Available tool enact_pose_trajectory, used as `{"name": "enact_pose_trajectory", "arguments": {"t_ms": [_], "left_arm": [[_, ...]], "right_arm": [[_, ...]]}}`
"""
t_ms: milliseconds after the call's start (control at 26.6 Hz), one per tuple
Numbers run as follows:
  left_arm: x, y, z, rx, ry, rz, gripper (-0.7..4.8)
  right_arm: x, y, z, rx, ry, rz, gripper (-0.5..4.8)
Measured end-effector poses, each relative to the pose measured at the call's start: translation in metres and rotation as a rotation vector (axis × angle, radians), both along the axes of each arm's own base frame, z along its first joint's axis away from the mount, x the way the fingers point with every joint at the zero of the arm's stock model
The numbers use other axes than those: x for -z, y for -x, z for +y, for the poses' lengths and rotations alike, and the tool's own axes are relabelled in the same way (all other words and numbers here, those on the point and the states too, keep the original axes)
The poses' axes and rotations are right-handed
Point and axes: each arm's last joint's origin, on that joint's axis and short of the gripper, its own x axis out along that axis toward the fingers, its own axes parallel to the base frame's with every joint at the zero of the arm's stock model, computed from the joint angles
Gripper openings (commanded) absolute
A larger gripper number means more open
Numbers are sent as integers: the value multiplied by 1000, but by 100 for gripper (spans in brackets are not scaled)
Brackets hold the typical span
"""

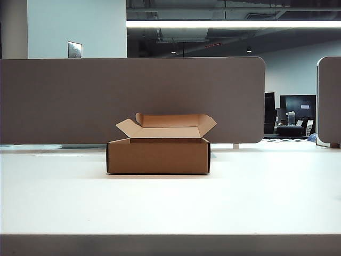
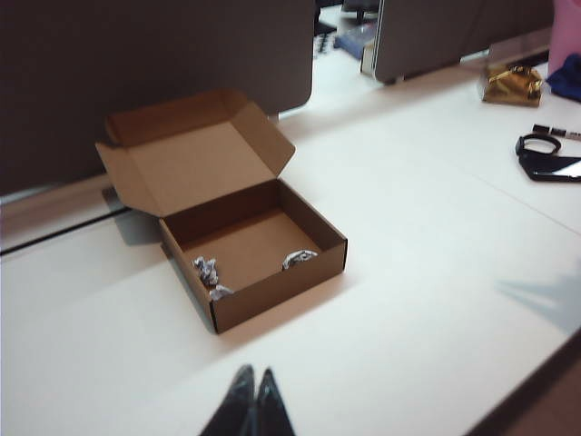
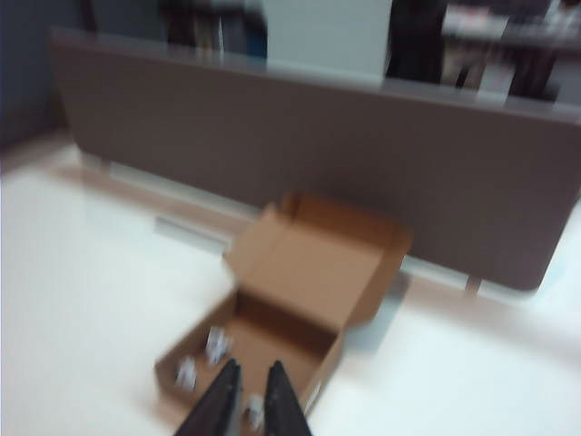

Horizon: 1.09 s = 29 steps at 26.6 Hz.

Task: Pick up all the paper balls on the table and put them in the paper box.

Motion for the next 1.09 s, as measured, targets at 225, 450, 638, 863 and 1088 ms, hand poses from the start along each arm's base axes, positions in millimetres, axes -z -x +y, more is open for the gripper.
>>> {"name": "enact_pose_trajectory", "arguments": {"t_ms": [225,450,638,863,1088], "left_arm": [[38,-17,-1,-194,24,-67,-5],[78,-44,-13,-183,53,-35,-5],[110,-58,-22,-89,27,-53,-5],[159,-71,-28,-45,47,-76,-5],[197,-75,-30,-52,88,-57,-5]], "right_arm": [[80,24,-20,296,31,-9,67],[148,30,-24,324,45,11,40],[196,25,-19,236,20,-22,40],[227,19,-15,214,-8,-69,41],[232,19,-15,204,-57,-16,45]]}}
